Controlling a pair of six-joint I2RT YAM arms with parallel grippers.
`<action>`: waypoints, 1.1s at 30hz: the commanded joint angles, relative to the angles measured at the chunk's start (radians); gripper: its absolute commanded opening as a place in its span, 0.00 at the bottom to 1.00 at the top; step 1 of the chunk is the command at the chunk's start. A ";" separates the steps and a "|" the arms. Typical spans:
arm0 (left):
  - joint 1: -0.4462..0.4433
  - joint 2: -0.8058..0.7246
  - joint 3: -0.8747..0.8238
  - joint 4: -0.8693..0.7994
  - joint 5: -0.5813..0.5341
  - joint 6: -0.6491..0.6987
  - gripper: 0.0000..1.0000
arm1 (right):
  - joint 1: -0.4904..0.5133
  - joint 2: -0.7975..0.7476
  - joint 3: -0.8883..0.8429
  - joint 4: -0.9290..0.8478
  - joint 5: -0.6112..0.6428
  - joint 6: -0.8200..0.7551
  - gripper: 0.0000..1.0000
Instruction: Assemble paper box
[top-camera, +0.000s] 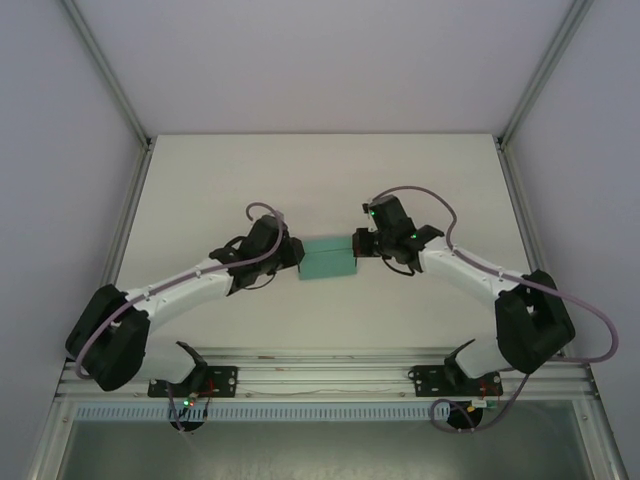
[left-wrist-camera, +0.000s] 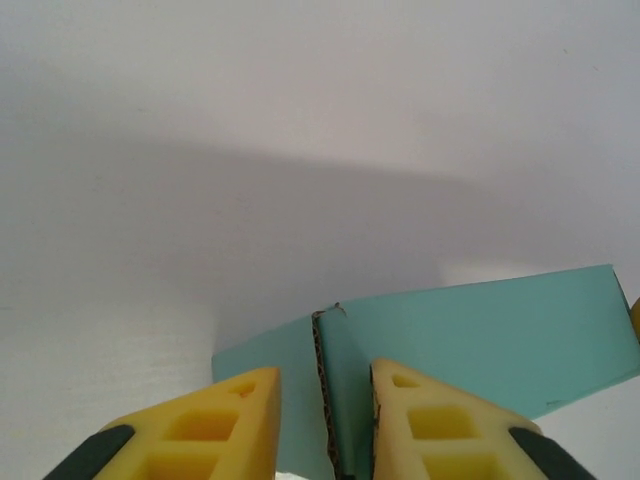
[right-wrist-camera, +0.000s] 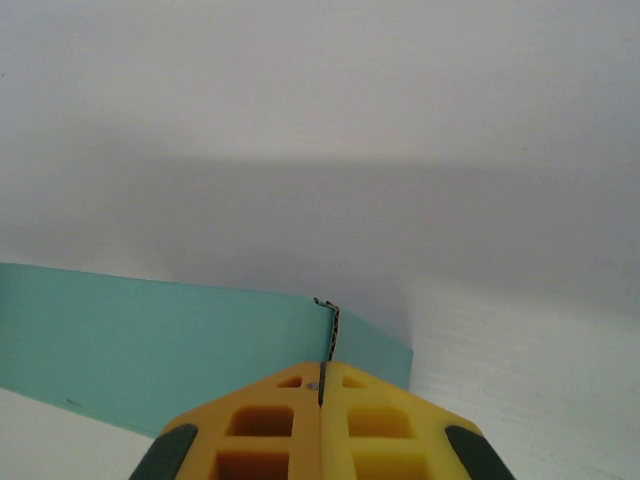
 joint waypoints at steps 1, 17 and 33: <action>-0.002 -0.031 -0.073 -0.241 0.046 0.041 0.34 | 0.017 0.065 -0.114 -0.307 0.000 -0.032 0.00; -0.001 -0.159 -0.042 -0.164 0.068 0.024 0.57 | 0.033 -0.014 -0.120 -0.245 0.014 -0.036 0.00; 0.054 -0.145 -0.026 -0.079 0.075 -0.033 0.50 | 0.042 0.018 -0.108 -0.247 0.011 -0.036 0.00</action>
